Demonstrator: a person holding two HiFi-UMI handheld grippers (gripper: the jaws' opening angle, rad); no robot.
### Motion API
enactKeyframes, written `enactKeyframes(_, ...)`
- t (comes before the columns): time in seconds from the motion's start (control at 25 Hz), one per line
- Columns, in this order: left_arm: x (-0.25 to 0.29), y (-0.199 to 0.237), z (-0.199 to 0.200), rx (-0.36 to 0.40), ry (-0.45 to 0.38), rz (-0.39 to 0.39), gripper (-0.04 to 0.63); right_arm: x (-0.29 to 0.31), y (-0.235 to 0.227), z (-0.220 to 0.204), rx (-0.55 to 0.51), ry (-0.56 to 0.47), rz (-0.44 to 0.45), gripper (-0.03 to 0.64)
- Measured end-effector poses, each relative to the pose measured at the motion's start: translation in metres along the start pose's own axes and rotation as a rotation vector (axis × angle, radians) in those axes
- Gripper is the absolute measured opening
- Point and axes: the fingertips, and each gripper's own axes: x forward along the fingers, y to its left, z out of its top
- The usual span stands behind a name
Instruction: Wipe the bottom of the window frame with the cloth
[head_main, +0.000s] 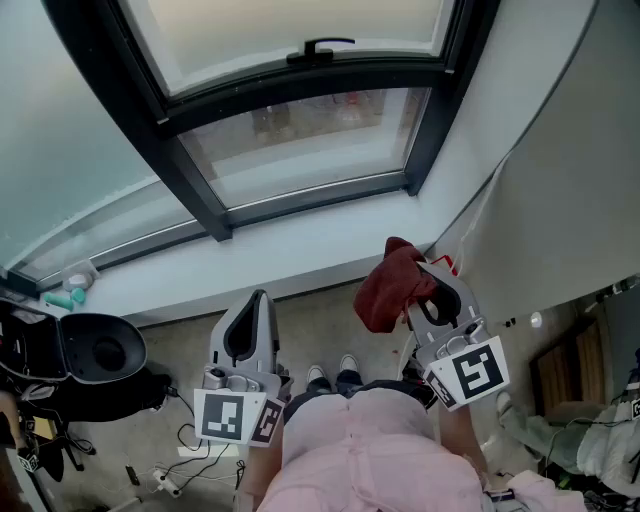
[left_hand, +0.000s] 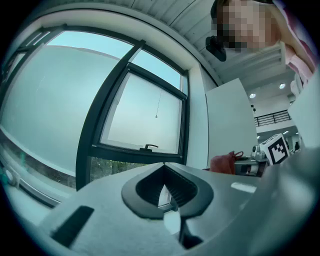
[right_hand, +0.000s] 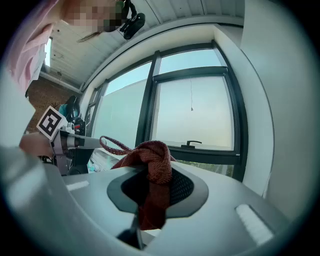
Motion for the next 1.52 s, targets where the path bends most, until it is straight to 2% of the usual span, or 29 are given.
enactKeyframes(0.36,0.022,-0.002,0.001,0.079,0.015,0.024,-0.002,0.005,-0.029,-0.006,0.027,0.003,0.006,0.075)
enactKeyframes(0.6,0.039,0.008,-0.007,0.070,0.020,0.042,-0.002,0.018,-0.050,-0.005,0.036,0.009,0.001,0.078)
enactKeyframes(0.92,0.073,0.076,-0.014,0.019,0.032,0.060,-0.002,0.086,-0.059,-0.008,0.027,0.060,-0.025,0.078)
enactKeyframes(1.12,0.099,0.122,0.010,0.040,-0.002,0.025,-0.002,0.136,-0.052,0.012,0.026,0.014,-0.056,0.080)
enactKeyframes(1.28,0.114,0.157,0.017,0.056,0.001,0.022,-0.002,0.170,-0.044,0.016,0.037,-0.004,-0.064,0.080)
enactKeyframes(1.52,0.135,0.186,0.023,0.063,0.003,0.007,-0.002,0.200,-0.043,0.016,0.050,-0.004,-0.078,0.080)
